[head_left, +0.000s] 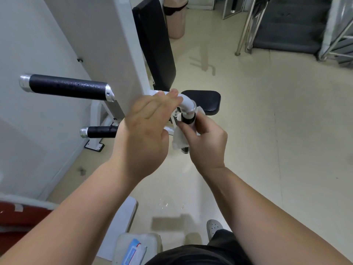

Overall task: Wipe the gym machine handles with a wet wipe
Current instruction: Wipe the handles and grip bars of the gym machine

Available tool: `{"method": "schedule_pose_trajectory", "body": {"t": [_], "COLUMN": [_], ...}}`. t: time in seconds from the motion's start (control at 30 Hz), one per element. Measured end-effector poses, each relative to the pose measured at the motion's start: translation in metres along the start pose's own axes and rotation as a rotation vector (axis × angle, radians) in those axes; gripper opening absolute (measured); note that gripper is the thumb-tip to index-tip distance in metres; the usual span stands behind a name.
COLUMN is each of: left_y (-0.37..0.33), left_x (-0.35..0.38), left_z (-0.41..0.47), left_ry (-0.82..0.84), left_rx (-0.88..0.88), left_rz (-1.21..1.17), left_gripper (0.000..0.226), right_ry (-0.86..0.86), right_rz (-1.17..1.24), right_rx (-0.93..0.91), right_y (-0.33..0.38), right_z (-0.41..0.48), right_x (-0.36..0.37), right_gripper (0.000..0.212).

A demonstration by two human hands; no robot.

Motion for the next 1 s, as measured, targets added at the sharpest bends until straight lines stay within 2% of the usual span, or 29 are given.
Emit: {"method": "schedule_pose_trajectory", "body": {"t": [0.07, 0.2, 0.27, 0.37, 0.57, 0.63, 0.77, 0.83, 0.93, 1.0], "left_y": [-0.001, 0.000, 0.001, 0.000, -0.002, -0.002, -0.005, -0.009, -0.015, -0.020], "left_x": [0.001, 0.002, 0.001, 0.001, 0.004, 0.005, 0.006, 0.007, 0.007, 0.011], "left_z": [0.001, 0.001, 0.002, 0.001, 0.001, -0.001, -0.002, -0.001, 0.000, 0.001], "left_ry": [-0.006, 0.009, 0.013, 0.015, 0.002, -0.008, -0.021, -0.031, -0.044, -0.052], "left_rx": [-0.008, -0.014, -0.017, -0.009, 0.001, 0.000, -0.021, -0.037, -0.053, -0.086], "left_rz": [-0.003, -0.022, -0.028, -0.035, -0.033, -0.025, 0.001, 0.032, 0.109, 0.172], "left_gripper": [0.066, 0.070, 0.069, 0.069, 0.067, 0.066, 0.068, 0.071, 0.075, 0.073], "right_ry": [-0.002, 0.061, 0.073, 0.049, -0.032, 0.004, 0.177, 0.225, 0.233, 0.281], "right_rz": [-0.009, -0.210, -0.256, -0.213, 0.007, -0.004, -0.119, -0.124, -0.057, 0.004], "right_rx": [0.029, 0.312, 0.351, 0.270, 0.003, 0.035, 0.225, 0.246, 0.135, 0.024], "right_y": [-0.011, -0.072, -0.081, -0.061, -0.008, -0.022, -0.066, -0.066, -0.038, -0.020], "right_z": [-0.003, -0.018, -0.021, -0.014, 0.000, -0.003, -0.012, -0.010, 0.005, 0.017], "right_x": [0.004, 0.005, 0.005, 0.008, 0.005, 0.005, 0.001, -0.002, -0.009, -0.012], "right_gripper": [0.008, 0.034, 0.037, 0.020, 0.009, 0.009, 0.016, 0.018, 0.026, 0.018]}}
Point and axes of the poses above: each hand's wrist, its own z-axis towards the middle knuckle, its own x-axis out of the palm, y = z × x, the point moved 3 cm from there along z, towards the middle knuckle, and after that the axes turned 7 degrees about y, right-handed, at the moved point
